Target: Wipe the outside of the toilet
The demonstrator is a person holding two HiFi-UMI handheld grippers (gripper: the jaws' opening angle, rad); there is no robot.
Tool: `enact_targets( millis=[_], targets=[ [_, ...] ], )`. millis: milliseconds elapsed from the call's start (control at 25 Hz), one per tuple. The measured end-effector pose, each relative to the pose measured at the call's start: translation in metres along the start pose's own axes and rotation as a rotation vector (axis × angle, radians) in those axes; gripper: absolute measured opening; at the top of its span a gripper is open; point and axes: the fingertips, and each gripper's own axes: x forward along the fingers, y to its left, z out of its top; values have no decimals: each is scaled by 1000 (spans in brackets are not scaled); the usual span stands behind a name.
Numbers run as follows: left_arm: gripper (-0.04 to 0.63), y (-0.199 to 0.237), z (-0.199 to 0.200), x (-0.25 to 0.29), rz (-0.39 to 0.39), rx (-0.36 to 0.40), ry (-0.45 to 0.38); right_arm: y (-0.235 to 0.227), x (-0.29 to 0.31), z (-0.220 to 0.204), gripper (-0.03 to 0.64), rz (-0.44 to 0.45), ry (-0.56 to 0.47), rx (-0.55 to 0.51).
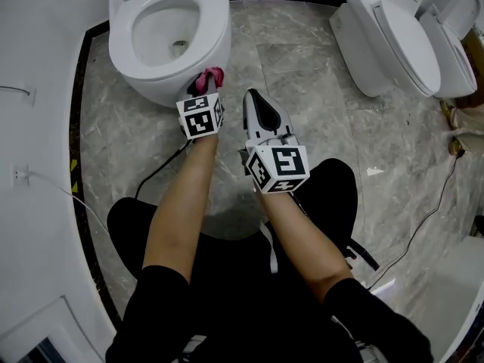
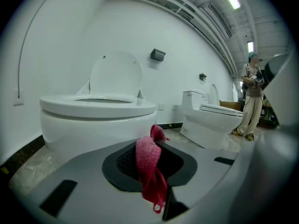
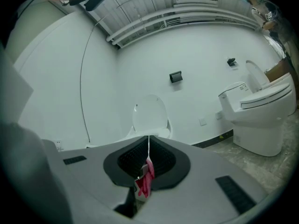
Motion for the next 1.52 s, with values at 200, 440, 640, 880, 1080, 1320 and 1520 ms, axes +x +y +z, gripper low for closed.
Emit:
enact_targets(
  millis=[200,440,640,880,1080,1320,1520],
  targets=[
    [78,26,-1,-26,27,25,-11,12,14,-1,34,20,1,-7],
    [78,76,-10,-53,52,64,16,46,34,-10,34,77,27,10],
    [78,131,-15,-69,100,62,33,73,47,-19,34,132,45,-2],
    [78,187,-19,-66,142,89,72,79,54,-39,34,135,98,-2],
    [77,230,-20,-52,181,135,113,70,56,-63,34,98,169,-2],
    [75,273,-17,-30,244,179,173,64,53,-83,34,77,198,16],
    [77,308,-19,-23,331,233,231,61,53,-92,34,67,213,21]
  ],
)
